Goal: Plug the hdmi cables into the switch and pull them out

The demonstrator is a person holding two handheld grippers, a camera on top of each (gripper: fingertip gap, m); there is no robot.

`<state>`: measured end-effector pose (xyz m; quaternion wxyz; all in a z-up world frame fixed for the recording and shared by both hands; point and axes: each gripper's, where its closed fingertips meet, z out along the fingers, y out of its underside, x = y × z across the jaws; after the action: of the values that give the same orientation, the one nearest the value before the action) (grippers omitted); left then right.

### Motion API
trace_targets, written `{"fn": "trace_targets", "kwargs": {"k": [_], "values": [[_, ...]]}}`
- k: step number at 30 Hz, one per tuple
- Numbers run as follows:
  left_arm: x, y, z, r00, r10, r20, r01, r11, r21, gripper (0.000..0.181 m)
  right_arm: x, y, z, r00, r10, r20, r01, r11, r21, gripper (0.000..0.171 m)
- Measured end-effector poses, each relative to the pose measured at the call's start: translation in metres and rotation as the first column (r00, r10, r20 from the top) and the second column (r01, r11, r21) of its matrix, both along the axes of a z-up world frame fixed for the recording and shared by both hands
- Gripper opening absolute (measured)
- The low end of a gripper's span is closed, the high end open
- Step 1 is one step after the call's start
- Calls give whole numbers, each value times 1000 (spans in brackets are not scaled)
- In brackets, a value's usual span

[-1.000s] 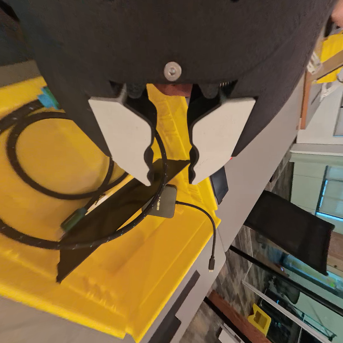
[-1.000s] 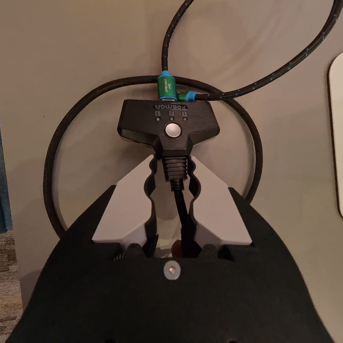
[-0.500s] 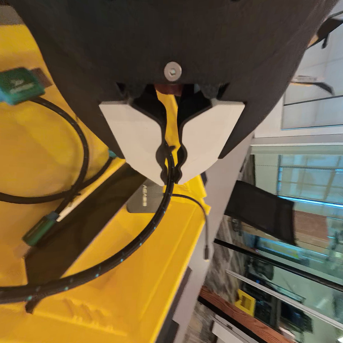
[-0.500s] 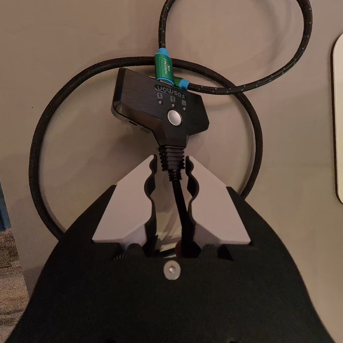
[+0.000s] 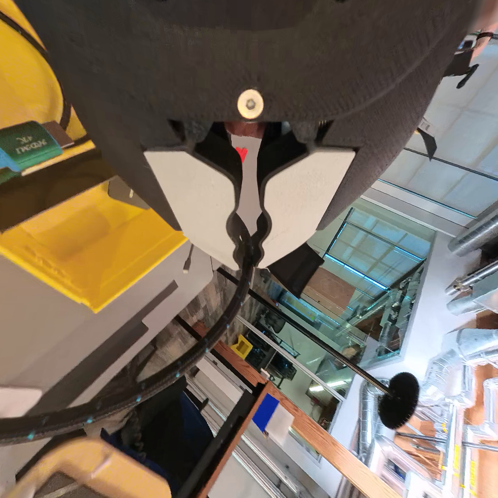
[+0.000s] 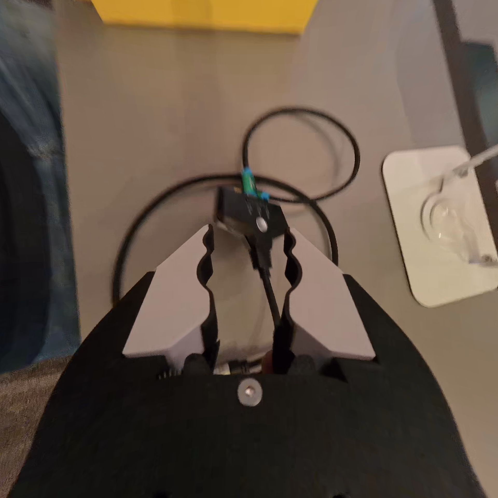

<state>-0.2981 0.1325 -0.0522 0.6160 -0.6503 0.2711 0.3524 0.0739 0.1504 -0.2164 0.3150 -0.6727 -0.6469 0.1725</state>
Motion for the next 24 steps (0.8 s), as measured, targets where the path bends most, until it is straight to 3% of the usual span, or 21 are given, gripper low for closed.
{"fn": "trace_targets", "kwargs": {"k": [5, 9, 16, 19, 21, 24], "values": [[56, -4, 40, 984, -141, 113, 128, 986, 110, 6, -61, -37, 50, 972, 99, -211, -99, 995, 9, 49], [117, -13, 58, 881, -391, 268, 349, 917, 192, 6, -99, -50, 76, 911, 99, -400, -138, 988, -70, 44], [201, -28, 64, 753, -581, 310, 545, 814, 202, 6, -134, -51, 64, 873, 70, -482, -163, 975, -154, 51], [220, -32, 62, 718, -615, 326, 582, 787, 204, 6, -142, -55, 60, 863, 76, -500, -172, 974, -149, 44], [224, -32, 56, 716, -614, 331, 586, 787, 193, 6, -143, -54, 63, 854, 73, -515, -158, 980, -123, 17], [221, -27, 47, 729, -596, 336, 575, 800, 172, 7, -137, -46, 57, 875, 44, -482, -115, 986, -118, 21]]}}
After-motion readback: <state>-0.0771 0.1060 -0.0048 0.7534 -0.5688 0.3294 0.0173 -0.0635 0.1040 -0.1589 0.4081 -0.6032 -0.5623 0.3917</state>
